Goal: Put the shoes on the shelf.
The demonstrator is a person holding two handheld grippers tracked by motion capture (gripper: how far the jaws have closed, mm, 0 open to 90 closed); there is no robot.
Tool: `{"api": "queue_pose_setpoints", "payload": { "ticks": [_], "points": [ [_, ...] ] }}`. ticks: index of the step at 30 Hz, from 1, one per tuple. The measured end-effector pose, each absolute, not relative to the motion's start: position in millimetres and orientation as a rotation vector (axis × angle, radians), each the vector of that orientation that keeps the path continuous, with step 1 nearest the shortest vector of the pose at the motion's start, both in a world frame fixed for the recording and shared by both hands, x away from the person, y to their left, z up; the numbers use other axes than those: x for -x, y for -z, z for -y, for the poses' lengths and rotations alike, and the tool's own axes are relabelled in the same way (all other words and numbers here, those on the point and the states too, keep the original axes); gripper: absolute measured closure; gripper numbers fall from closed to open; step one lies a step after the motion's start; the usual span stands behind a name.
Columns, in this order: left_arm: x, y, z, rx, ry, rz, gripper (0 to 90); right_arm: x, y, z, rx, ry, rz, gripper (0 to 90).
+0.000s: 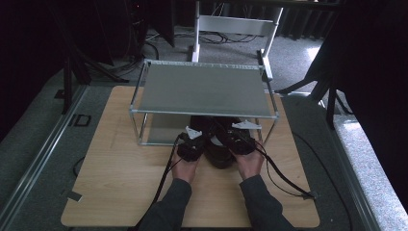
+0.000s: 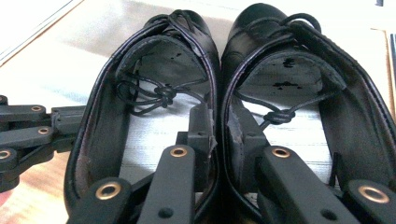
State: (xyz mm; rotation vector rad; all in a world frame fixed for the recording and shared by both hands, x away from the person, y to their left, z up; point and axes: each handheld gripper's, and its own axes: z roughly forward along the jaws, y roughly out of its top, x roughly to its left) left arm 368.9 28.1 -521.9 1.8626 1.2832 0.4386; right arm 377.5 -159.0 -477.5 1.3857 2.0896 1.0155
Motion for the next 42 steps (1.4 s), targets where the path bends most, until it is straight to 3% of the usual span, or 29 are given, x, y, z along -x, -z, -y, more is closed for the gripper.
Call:
{"api": "queue_pose_setpoints", "payload": {
  "ticks": [39,42],
  "points": [
    [-424,531,-21,-1.824,-0.623,-1.252,89.3,-405,496,136,-1.555,-1.1,-1.692,81.7],
    [-424,532,-25,-1.833,-0.634,-1.27,84.0,-406,496,133,-1.525,-1.08,-1.715,80.6]
  ]
}}
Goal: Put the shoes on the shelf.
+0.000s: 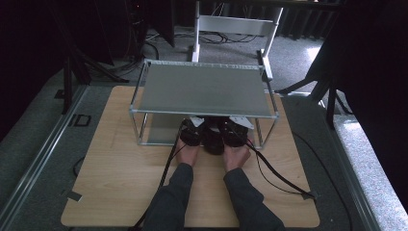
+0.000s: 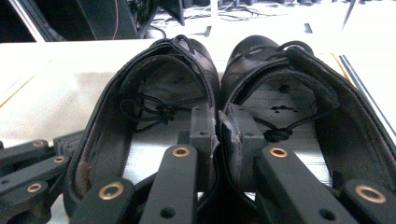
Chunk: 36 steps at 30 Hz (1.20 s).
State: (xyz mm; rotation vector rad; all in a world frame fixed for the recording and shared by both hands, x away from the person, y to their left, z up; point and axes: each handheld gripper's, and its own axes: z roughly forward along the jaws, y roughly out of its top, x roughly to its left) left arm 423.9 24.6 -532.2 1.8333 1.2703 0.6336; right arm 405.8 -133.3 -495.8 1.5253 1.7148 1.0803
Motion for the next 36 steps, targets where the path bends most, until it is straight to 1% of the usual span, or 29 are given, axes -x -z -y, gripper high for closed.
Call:
{"api": "queue_pose_setpoints", "payload": {
  "ticks": [2,3,5,6,7,8,15,19,21,22,25,26,27,28,29,31,36],
  "points": [
    [-423,534,-29,-1.849,-0.623,-1.299,79.2,-406,496,134,-1.502,-1.085,-1.745,74.1],
    [-423,534,-31,-1.845,-0.616,-1.305,76.0,-405,495,137,-1.492,-1.101,-1.766,67.9],
    [-418,533,-37,-1.837,-0.587,-1.288,71.3,-403,493,142,-1.484,-1.156,-1.778,59.0],
    [-417,533,-38,-1.828,-0.573,-1.285,69.2,-401,491,145,-1.458,-1.192,-1.795,55.8],
    [-414,531,-40,-1.826,-0.56,-1.27,68.5,-399,489,147,-1.434,-1.21,-1.804,54.6],
    [-410,529,-39,-1.805,-0.54,-1.29,66.8,-396,486,149,-1.403,-1.227,-1.811,51.6],
    [-382,516,-48,-1.779,-0.472,-1.183,54.1,-360,464,178,-1.195,-1.265,-1.866,46.2],
    [-359,515,-46,-1.782,-0.414,-1.109,44.9,-344,475,199,-1.173,-1.199,-1.94,41.5],
    [-352,518,-40,-1.824,-0.396,-1.079,39.3,-341,486,209,-1.207,-1.173,-1.969,40.9],
    [-349,521,-36,-1.856,-0.41,-1.073,36.9,-340,492,214,-1.22,-1.154,-1.985,40.9],
    [-346,532,-24,-1.923,-0.435,-1.069,33.3,-343,512,222,-1.285,-1.121,-2.029,41.5],
    [-346,532,-24,-1.923,-0.435,-1.069,33.2,-343,512,222,-1.285,-1.121,-2.029,41.5],
    [-349,540,-15,-1.959,-0.449,-1.074,33.2,-345,518,223,-1.298,-1.112,-2.048,42.7],
    [-350,543,-12,-1.977,-0.461,-1.082,34.3,-351,530,222,-1.32,-1.083,-2.107,44.4],
    [-352,546,-9,-1.989,-0.462,-1.086,36.2,-352,534,220,-1.313,-1.064,-2.109,46.7],
    [-355,548,-6,-2.007,-0.475,-1.107,41.6,-353,534,220,-1.294,-1.053,-2.098,50.9],
    [-361,547,-9,-2.003,-0.46,-1.118,42.5,-357,533,218,-1.303,-1.051,-2.082,53.6]
  ]
}}
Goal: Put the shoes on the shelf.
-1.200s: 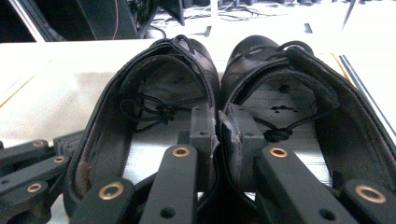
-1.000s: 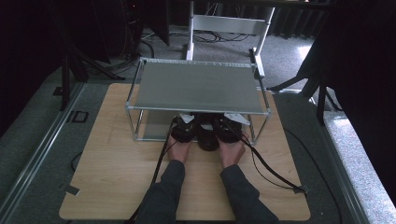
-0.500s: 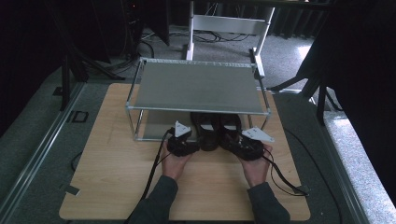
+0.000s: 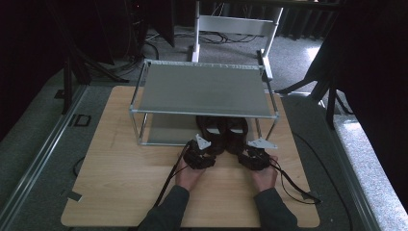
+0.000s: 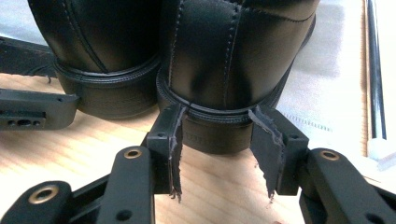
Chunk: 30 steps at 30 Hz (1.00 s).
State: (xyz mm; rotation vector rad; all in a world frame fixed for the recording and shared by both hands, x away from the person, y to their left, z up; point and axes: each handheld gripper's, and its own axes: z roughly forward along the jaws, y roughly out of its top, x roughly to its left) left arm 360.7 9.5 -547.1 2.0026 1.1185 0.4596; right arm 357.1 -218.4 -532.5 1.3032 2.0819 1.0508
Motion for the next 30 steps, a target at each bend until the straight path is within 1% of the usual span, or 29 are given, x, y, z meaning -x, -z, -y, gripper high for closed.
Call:
{"api": "queue_pose_setpoints", "payload": {
  "ticks": [6,14,15,18,23,30],
  "points": [
    [-373,544,-17,-1.969,-0.447,-1.161,46.2,-367,533,209,-1.307,-1.059,-2.083,52.6],
    [-380,546,-20,-1.931,-0.432,-1.19,46.7,-370,534,204,-1.302,-1.062,-2.093,49.2],
    [-380,546,-21,-1.927,-0.419,-1.202,45.7,-369,532,209,-1.321,-1.075,-2.1,47.1],
    [-375,545,-27,-1.929,-0.42,-1.216,45.8,-364,528,214,-1.311,-1.053,-2.12,44.2],
    [-355,543,-55,-1.947,-0.416,-1.211,45.8,-354,524,234,-1.29,-1.029,-2.134,42.5],
    [-328,545,-98,-1.951,-0.454,-1.261,45.5,-351,532,261,-1.32,-0.969,-2.164,41.5]
  ]
}}
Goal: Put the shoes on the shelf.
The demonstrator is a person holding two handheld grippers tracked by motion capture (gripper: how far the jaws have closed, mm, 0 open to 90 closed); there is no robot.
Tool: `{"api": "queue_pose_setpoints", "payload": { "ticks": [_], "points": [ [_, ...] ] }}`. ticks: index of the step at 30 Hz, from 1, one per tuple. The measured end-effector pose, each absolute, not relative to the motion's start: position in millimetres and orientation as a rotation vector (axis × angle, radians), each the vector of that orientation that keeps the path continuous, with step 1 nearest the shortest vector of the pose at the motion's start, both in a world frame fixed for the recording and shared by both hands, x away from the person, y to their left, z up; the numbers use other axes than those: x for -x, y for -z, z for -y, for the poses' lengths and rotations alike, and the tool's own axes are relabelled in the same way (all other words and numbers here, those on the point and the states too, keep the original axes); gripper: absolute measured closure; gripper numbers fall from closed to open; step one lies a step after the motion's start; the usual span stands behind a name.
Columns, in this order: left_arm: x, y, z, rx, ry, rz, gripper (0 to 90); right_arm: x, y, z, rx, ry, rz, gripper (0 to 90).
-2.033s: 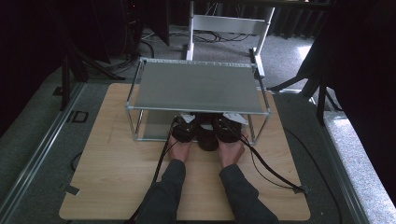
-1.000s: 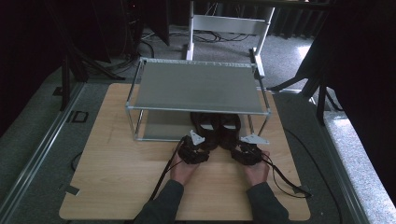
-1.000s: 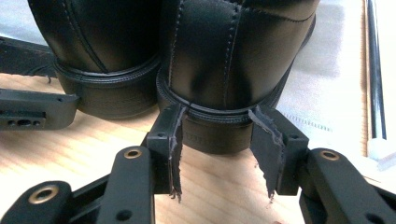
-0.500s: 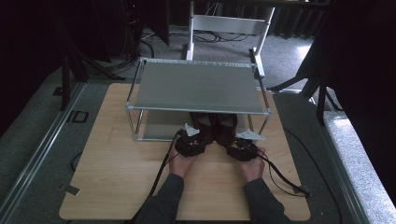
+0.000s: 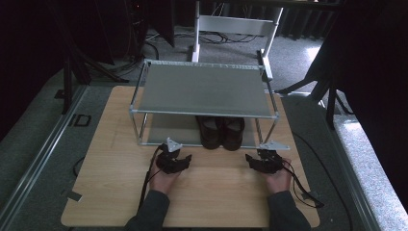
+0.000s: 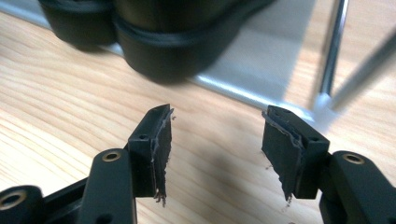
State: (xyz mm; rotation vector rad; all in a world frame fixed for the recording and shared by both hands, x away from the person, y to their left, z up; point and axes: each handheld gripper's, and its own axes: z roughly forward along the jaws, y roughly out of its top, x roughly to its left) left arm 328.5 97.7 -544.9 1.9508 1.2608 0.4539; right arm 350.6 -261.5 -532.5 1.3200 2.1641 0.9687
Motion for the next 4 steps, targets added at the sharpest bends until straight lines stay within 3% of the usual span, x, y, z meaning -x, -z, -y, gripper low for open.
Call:
{"api": "queue_pose_setpoints", "payload": {
  "ticks": [4],
  "points": [
    [-318,545,-115,-1.946,-0.481,-1.286,44.8,-353,536,269,-1.348,-0.96,-2.166,41.0]
  ]
}}
